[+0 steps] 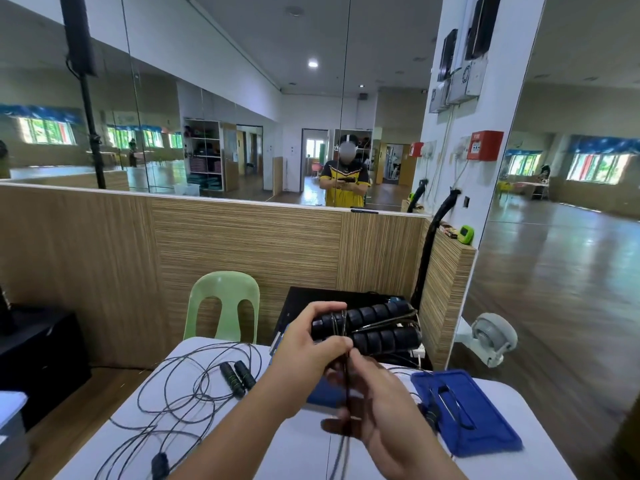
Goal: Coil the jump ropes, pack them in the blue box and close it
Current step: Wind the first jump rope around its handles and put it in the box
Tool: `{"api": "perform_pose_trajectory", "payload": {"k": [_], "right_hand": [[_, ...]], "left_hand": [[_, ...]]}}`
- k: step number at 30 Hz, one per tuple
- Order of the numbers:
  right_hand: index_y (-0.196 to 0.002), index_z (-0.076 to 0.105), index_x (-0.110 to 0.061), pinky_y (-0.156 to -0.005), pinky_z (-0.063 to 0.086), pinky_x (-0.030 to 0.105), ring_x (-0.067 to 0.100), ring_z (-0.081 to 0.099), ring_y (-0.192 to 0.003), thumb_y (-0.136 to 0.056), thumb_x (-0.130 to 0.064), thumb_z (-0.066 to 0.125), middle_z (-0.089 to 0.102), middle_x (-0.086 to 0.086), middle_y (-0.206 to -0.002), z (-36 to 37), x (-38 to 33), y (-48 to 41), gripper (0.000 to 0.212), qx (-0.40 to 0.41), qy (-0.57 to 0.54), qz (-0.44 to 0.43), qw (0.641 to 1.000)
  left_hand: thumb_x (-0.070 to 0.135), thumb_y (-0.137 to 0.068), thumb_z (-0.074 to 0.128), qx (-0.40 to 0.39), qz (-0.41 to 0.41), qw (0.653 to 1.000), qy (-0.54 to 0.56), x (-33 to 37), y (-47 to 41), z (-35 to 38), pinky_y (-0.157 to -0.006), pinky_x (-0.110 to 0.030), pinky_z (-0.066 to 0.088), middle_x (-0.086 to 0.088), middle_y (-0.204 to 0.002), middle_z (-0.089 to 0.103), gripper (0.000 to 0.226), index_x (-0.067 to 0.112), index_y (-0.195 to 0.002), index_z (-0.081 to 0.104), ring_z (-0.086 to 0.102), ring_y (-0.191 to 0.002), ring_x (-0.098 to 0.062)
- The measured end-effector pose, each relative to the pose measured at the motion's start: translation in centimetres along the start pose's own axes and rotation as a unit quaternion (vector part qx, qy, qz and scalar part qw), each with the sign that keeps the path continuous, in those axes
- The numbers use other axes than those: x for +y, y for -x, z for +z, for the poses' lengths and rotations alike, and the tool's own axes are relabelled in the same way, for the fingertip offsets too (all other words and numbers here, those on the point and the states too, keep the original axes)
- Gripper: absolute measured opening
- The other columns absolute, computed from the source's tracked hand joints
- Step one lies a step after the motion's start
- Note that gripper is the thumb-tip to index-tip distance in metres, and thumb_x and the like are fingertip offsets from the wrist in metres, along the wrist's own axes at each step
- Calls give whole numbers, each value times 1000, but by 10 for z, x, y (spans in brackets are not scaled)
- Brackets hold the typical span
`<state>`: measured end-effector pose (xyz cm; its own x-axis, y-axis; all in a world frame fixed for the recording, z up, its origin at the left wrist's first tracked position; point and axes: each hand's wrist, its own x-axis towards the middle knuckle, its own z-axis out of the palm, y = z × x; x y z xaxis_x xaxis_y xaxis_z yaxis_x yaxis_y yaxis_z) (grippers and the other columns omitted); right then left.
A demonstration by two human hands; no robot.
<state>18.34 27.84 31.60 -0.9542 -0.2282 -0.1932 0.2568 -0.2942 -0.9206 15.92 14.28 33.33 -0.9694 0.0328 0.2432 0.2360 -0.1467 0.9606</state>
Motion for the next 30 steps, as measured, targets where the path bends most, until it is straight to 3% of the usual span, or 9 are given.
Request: {"api": "perform_pose_trajectory", "payload": {"k": [2,4,6,8,10,14,20,26,30], "right_hand": [[-117,62,1,-42,33,23,10,35,-44,-103,-34,56,55,9,-69,-2,4,-1,38,25,34,-15,999],[-108,62,1,-39,17,19,7,25,-44,-105,-31,54,44,1,-59,-3,3,-2,32,25,73,-35,996],[-103,64,1,-39,15,20,8,21,-47,-104,-29,55,39,0,-57,-6,0,-4,32,12,99,-47,994],[-102,65,6,-40,14,21,10,19,-49,-103,-29,57,37,0,-56,-9,-3,-5,35,1,127,-49,991],[-97,66,6,-41,14,22,12,17,-50,-103,-28,58,36,0,-56,-11,-4,-5,36,-16,153,-46,987],[-83,66,-9,-44,14,24,12,19,-48,-104,-28,57,35,0,-56,-13,-1,-5,30,-42,175,-40,983],[-79,70,-16,-48,16,27,12,24,-50,-102,-36,59,40,-1,-58,-24,-2,-8,32,-79,243,-38,966],[-72,65,-19,-51,33,26,14,33,-51,-103,-40,57,43,0,-61,-36,4,-15,39,-142,251,-38,957],[-75,59,-14,-59,42,32,13,36,-56,-100,-39,61,41,-1,-63,-52,12,-26,36,-154,249,-73,953]], "left_hand": [[4,-81,72,2,-2,1000,-2,0,-1,0,-72,-58,58,-15,-100,74,42,31,-114,70,68,-76,-35],[-1,-85,69,8,-10,1000,1,-1,-2,0,-57,-41,53,-12,-92,71,41,28,-113,69,62,-66,-28],[-6,-88,65,24,-27,999,15,-3,-2,2,-49,-32,46,-10,-89,70,41,26,-114,68,59,-59,-25],[0,-91,67,43,-45,997,34,-5,-2,7,-46,-29,41,-10,-86,69,32,24,-112,68,56,-55,-23],[22,-94,71,70,-56,995,51,-5,-4,10,-47,-27,37,-8,-80,68,11,21,-105,69,54,-52,-22],[53,-98,59,130,-79,988,36,-7,-6,15,-54,-38,43,-9,-73,69,34,24,-90,74,55,-56,-27],[48,-102,56,185,-91,977,45,-12,-3,19,-66,-46,51,-18,-89,75,37,24,-83,76,66,-70,-30],[45,-105,51,175,-89,980,20,-4,0,22,-43,-23,41,-1,-68,70,38,17,-92,74,60,-51,-11],[42,-105,52,160,-79,984,-8,-2,4,22,-40,-23,37,0,-65,64,38,14,-93,74,53,-44,-9]]}}
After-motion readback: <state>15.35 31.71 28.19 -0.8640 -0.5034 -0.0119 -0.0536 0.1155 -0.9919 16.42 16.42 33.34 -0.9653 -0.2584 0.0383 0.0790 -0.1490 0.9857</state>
